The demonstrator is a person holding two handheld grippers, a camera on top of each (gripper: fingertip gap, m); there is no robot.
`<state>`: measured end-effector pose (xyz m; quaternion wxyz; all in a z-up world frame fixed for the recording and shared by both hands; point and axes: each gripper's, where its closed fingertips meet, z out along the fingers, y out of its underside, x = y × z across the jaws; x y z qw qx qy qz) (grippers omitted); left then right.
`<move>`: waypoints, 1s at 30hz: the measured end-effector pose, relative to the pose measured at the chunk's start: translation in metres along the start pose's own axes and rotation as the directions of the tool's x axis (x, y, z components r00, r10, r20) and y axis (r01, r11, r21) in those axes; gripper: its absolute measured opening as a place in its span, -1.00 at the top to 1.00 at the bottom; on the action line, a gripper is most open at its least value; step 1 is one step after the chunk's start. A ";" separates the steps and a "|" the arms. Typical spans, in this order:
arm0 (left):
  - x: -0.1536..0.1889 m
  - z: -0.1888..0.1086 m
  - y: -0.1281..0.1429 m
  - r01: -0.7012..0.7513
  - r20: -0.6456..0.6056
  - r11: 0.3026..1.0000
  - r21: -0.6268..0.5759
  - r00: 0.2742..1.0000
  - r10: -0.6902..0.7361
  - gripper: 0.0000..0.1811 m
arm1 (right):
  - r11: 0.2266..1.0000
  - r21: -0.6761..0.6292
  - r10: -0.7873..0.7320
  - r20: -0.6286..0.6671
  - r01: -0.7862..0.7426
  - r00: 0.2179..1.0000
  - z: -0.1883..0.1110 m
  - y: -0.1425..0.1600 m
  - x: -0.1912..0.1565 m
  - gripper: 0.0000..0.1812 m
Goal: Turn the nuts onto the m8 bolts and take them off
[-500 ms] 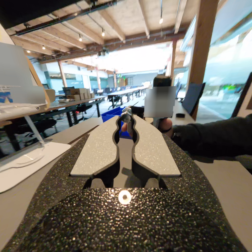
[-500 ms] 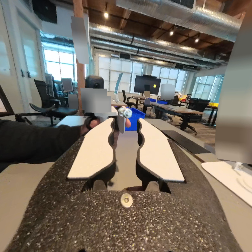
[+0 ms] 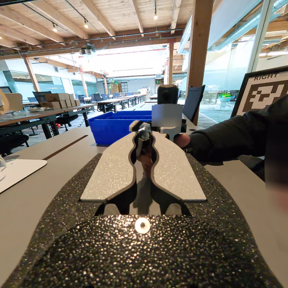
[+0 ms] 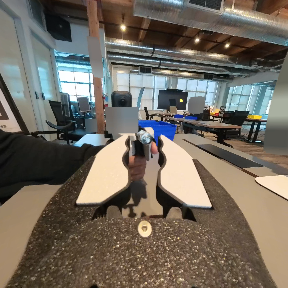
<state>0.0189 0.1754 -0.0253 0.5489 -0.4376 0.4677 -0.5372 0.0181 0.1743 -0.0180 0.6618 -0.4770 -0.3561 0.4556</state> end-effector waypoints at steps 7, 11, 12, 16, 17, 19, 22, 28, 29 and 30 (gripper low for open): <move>-0.005 -0.007 0.000 0.016 0.000 0.999 -0.040 1.000 -0.016 0.85 | 0.991 -0.066 -0.120 -0.039 0.118 0.992 -0.003 0.005 0.006 0.67; -0.006 -0.009 0.009 0.009 -0.002 0.994 -0.109 1.000 -0.010 0.85 | 0.975 -0.134 -0.183 -0.031 0.178 0.983 -0.001 0.017 0.005 0.70; -0.006 -0.009 0.010 0.009 -0.005 0.993 -0.116 1.000 -0.010 0.85 | 0.973 -0.142 -0.188 -0.027 0.183 0.982 -0.001 0.019 0.004 0.70; -0.004 -0.011 0.009 0.009 -0.015 0.992 -0.125 1.000 -0.011 0.85 | 0.965 -0.160 -0.215 -0.021 0.209 0.976 0.001 0.021 0.002 0.74; -0.003 -0.011 0.009 0.010 -0.017 0.992 -0.128 1.000 -0.012 0.85 | 0.964 -0.158 -0.219 -0.022 0.213 0.976 0.001 0.021 0.002 0.75; -0.003 -0.012 0.010 0.013 -0.020 0.991 -0.133 1.000 -0.016 0.85 | 0.964 -0.153 -0.222 -0.025 0.216 0.975 0.000 0.019 0.002 0.76; -0.003 -0.013 0.011 0.017 -0.024 0.990 -0.142 0.999 -0.021 0.85 | 0.963 -0.151 -0.229 -0.028 0.222 0.973 0.000 0.018 0.003 0.77; -0.003 -0.013 0.013 0.010 -0.023 0.988 -0.155 1.000 -0.014 0.85 | 0.959 -0.174 -0.233 -0.022 0.226 0.972 0.001 0.020 0.003 0.82; -0.004 -0.013 0.013 -0.001 -0.016 0.988 -0.157 1.000 -0.001 0.85 | 0.962 -0.191 -0.205 -0.022 0.197 0.978 0.002 0.020 0.003 0.82; -0.005 -0.013 0.014 -0.021 -0.008 0.986 -0.163 1.000 0.020 0.85 | 0.968 -0.208 -0.148 -0.021 0.141 0.989 0.002 0.020 0.004 0.83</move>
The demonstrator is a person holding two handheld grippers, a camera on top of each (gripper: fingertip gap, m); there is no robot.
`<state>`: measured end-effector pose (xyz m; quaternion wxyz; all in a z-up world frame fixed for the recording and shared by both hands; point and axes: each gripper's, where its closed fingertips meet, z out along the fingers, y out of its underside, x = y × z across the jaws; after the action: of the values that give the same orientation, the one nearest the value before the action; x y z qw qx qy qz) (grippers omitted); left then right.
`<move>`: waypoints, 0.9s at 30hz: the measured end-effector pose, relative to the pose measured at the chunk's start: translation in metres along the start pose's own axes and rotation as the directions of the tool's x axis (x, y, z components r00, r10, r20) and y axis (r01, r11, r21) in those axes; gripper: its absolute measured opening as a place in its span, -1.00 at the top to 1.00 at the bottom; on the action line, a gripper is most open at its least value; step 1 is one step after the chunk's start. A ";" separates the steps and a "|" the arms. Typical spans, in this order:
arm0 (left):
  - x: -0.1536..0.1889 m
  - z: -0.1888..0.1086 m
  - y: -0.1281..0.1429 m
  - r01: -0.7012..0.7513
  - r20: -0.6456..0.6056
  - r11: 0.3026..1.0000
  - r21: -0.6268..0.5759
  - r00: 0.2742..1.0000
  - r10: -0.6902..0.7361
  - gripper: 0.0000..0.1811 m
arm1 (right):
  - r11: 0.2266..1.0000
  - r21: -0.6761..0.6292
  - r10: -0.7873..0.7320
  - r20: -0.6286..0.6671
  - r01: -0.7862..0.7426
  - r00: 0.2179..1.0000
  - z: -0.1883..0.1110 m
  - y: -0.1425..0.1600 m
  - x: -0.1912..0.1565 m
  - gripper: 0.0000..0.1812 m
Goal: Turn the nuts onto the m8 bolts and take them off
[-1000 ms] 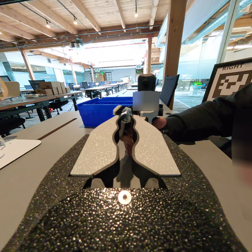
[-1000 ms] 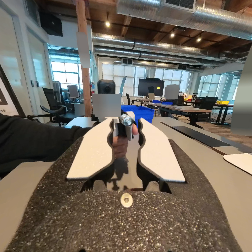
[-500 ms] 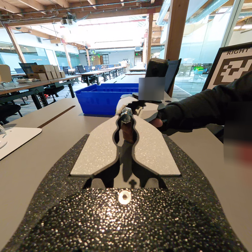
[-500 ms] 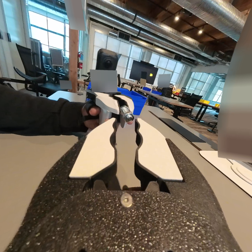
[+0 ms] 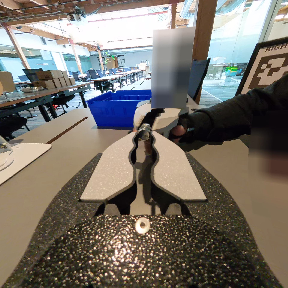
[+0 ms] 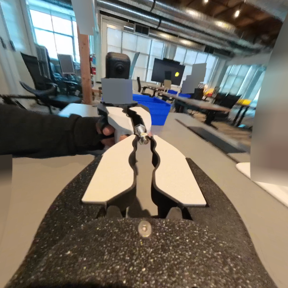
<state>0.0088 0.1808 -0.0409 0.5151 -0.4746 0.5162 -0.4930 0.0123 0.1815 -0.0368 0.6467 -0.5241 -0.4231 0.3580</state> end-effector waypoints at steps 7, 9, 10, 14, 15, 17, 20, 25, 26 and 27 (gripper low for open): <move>-0.005 -0.002 -0.003 -0.078 0.054 0.997 -0.009 0.995 0.078 0.85 | 0.862 -0.016 0.503 0.149 -0.507 0.851 0.002 -0.001 0.004 0.68; -0.005 -0.003 -0.004 -0.050 0.046 0.999 0.007 0.998 0.050 0.85 | 0.928 -0.024 0.373 0.098 -0.373 0.922 0.002 0.004 0.003 0.59; -0.005 -0.004 -0.005 -0.034 0.038 0.999 0.014 0.999 0.034 0.85 | 0.954 -0.035 0.301 0.083 -0.299 0.950 0.002 0.006 0.002 0.56; -0.002 -0.006 -0.006 0.040 -0.014 0.999 0.033 0.999 -0.039 0.85 | 0.998 -0.041 0.053 0.016 -0.052 0.998 0.000 0.005 0.001 0.51; 0.000 -0.006 -0.005 0.053 -0.027 0.998 0.031 0.998 -0.052 0.85 | 0.999 -0.047 0.004 0.000 -0.004 1.000 0.000 0.005 0.002 0.51; 0.002 -0.005 -0.003 0.074 -0.050 0.997 0.016 0.996 -0.073 0.85 | 0.997 -0.051 -0.064 -0.020 0.063 0.998 -0.001 0.004 0.002 0.52; 0.007 -0.003 0.002 0.090 -0.077 0.996 -0.012 0.993 -0.091 0.85 | 0.993 -0.048 -0.108 -0.018 0.107 0.994 -0.001 0.002 0.000 0.61; 0.008 -0.001 0.005 0.097 -0.085 0.995 -0.027 0.991 -0.099 0.85 | 0.988 -0.077 -0.129 0.032 0.131 0.991 -0.001 0.006 -0.009 0.83; 0.007 -0.001 0.006 0.086 -0.076 0.996 -0.032 0.993 -0.088 0.86 | 0.991 -0.094 -0.096 0.038 0.099 0.995 0.000 0.007 -0.009 0.83; 0.005 -0.001 0.007 0.062 -0.056 0.997 -0.039 0.996 -0.065 0.85 | 0.992 -0.118 -0.029 0.045 0.034 0.999 0.000 0.009 -0.007 0.83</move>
<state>0.0079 0.1761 -0.0486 0.4751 -0.4859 0.5246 -0.5128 0.0089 0.1768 -0.0465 0.6105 -0.5471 -0.4658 0.3332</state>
